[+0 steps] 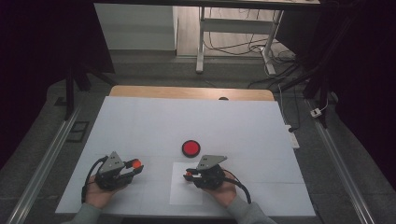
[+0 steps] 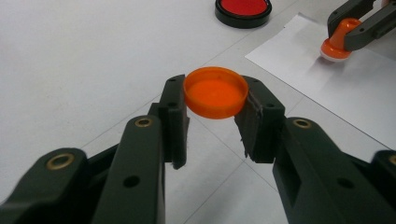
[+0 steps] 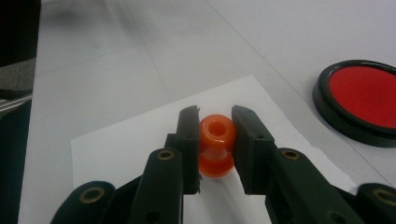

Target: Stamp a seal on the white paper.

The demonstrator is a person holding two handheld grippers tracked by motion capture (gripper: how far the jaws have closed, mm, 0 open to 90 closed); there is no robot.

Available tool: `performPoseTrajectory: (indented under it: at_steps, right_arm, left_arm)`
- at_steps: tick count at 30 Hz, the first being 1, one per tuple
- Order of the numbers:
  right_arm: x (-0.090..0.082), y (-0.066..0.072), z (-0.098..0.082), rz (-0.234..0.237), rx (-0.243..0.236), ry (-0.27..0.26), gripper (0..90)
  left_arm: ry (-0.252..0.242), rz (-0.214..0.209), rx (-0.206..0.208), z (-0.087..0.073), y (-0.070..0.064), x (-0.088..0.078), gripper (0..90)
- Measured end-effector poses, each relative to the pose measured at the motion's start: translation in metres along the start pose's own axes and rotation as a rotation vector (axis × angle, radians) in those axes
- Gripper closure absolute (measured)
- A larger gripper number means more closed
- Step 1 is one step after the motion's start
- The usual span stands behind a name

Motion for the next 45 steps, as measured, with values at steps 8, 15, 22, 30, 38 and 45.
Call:
performPoseTrajectory:
  at_steps: [8, 15, 22, 30, 38, 45]
  right_arm:
    - [0.0047, 0.0023, -0.0011, 0.001, -0.014, 0.023, 71.9]
    - [0.007, 0.0038, -0.0042, -0.008, -0.018, 0.028, 72.1]
    - [0.0077, 0.0059, -0.004, -0.014, -0.048, 0.036, 72.3]
    - [0.0079, 0.0068, -0.0035, -0.021, -0.061, 0.046, 72.4]
    - [0.008, 0.0076, -0.0035, -0.025, -0.066, 0.048, 72.5]
    - [0.0074, 0.0075, -0.0048, -0.027, -0.068, 0.042, 72.5]
  left_arm:
    - [0.001, 0.001, -0.002, -0.0003, 0.0001, 0.0, 64.4]
    - [0.004, -0.001, 0.0, -0.0004, -0.0003, 0.0008, 64.3]
    - [0.005, -0.002, 0.0, -0.0003, -0.0009, 0.0012, 64.3]
    - [0.004, 0.0, -0.004, -0.0004, -0.0008, 0.0006, 64.3]
    - [-0.002, -0.002, -0.006, -0.0002, -0.0012, -0.0005, 64.2]
    - [-0.001, -0.001, -0.007, -0.0005, -0.001, -0.0008, 64.2]
Point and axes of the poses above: each handheld gripper's, and its own axes: x roughly forward along the jaws, z roughly out of its top, y roughly to its left, the point moved 1 cm from there along x, roughly forward along the jaws, and after that the axes turned 6 degrees about z, right-handed, at the moved point
